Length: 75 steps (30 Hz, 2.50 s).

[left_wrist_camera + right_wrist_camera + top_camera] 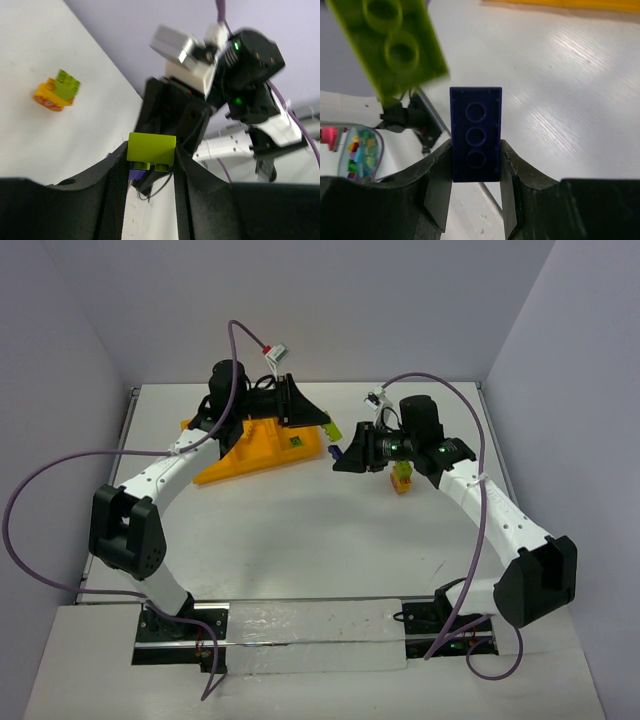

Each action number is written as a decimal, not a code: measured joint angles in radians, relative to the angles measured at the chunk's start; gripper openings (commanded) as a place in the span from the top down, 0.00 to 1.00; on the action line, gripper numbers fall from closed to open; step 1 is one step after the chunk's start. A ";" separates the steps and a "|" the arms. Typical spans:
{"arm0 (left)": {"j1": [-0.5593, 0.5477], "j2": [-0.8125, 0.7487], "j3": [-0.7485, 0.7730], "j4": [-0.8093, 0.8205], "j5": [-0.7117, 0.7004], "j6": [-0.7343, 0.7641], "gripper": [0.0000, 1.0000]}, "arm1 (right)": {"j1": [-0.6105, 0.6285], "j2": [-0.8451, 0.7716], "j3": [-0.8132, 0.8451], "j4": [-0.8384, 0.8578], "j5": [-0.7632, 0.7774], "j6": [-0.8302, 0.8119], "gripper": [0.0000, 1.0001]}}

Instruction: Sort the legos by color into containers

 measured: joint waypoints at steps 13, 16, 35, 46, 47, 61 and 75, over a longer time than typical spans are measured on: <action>0.126 0.081 0.277 -0.644 -0.591 0.274 1.00 | -0.009 -0.154 -0.043 -0.197 0.373 -0.050 1.00; 0.121 0.178 0.359 -0.704 -0.675 0.292 1.00 | -0.013 -0.189 -0.065 -0.194 0.438 -0.016 1.00; 0.111 0.475 0.542 -0.808 -0.870 0.341 0.15 | -0.013 -0.240 -0.068 -0.192 0.527 0.023 1.00; 0.080 0.382 0.449 -0.744 -0.704 0.376 0.22 | -0.013 -0.177 -0.068 -0.189 0.411 -0.002 1.00; 0.076 0.342 0.402 -0.706 -0.621 0.379 0.21 | -0.013 -0.175 -0.068 -0.184 0.369 -0.012 1.00; 0.044 0.101 0.094 -0.237 0.211 0.322 0.06 | -0.014 -0.150 -0.069 -0.044 -0.177 -0.050 0.98; -0.006 0.070 0.084 -0.324 0.317 0.406 0.07 | -0.014 -0.121 -0.069 0.037 -0.285 -0.022 0.98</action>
